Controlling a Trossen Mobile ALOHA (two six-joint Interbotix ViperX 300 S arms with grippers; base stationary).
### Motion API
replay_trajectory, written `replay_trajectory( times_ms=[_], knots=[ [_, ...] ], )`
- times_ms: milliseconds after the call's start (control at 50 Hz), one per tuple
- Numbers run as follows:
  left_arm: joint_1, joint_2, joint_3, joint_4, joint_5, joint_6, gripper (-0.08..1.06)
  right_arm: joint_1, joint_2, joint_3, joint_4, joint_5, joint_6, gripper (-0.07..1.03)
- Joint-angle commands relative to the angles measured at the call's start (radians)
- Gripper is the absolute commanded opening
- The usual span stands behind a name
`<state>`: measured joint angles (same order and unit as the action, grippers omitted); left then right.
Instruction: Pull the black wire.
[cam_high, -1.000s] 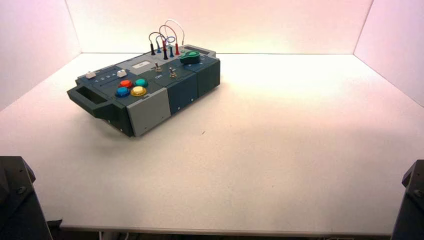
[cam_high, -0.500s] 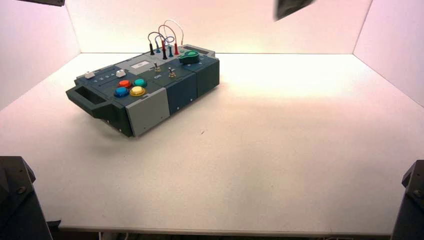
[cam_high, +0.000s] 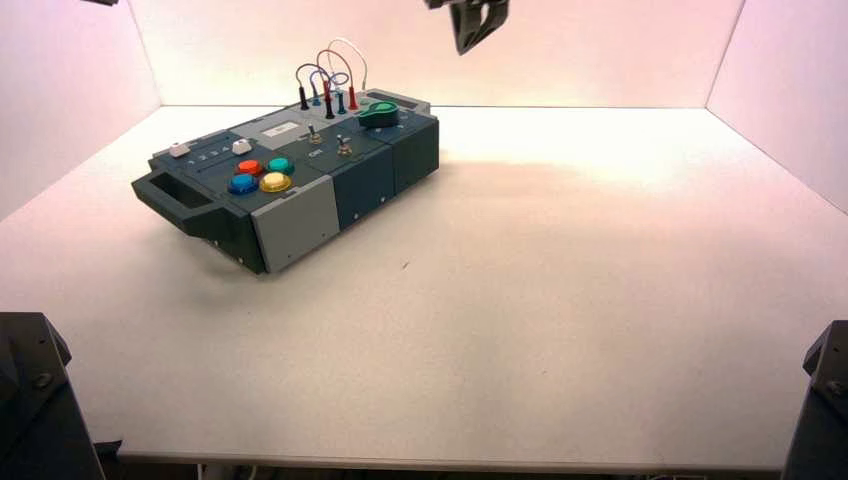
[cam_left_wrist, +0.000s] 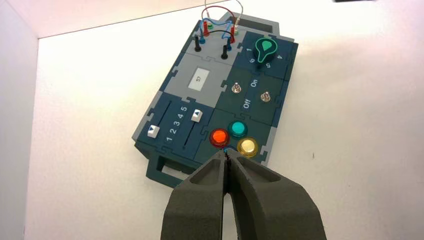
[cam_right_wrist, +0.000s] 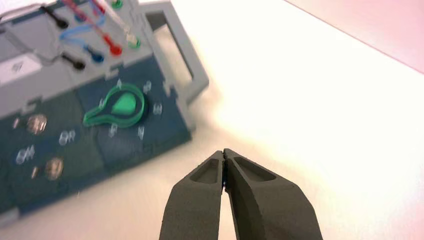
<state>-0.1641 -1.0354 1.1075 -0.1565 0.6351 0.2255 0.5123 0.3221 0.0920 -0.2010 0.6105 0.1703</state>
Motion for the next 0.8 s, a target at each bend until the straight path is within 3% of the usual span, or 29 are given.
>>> replay_trajectory(
  times_ms=[20,200,240,480,640,800],
  knots=[
    [0.006,0.006,-0.043,-0.002,0.0,-0.003,-0.03,0.009,0.055,-0.143,0.006,0.041,-0.012,-0.02],
    [0.006,0.009,-0.041,0.0,0.0,-0.002,-0.03,0.032,0.164,-0.298,0.015,0.117,-0.041,-0.02],
    [0.006,0.009,-0.04,0.002,0.0,0.0,-0.03,0.044,0.207,-0.362,0.023,0.15,-0.055,-0.02],
    [0.009,0.012,-0.031,0.005,-0.002,0.003,-0.03,0.064,0.341,-0.548,0.063,0.268,-0.071,-0.02],
    [0.009,0.009,-0.026,0.006,-0.006,0.003,-0.03,0.066,0.373,-0.561,0.094,0.308,-0.071,-0.02],
    [0.011,0.0,-0.023,0.006,-0.009,0.003,-0.03,0.063,0.37,-0.492,0.092,0.293,-0.071,-0.02]
  ],
)
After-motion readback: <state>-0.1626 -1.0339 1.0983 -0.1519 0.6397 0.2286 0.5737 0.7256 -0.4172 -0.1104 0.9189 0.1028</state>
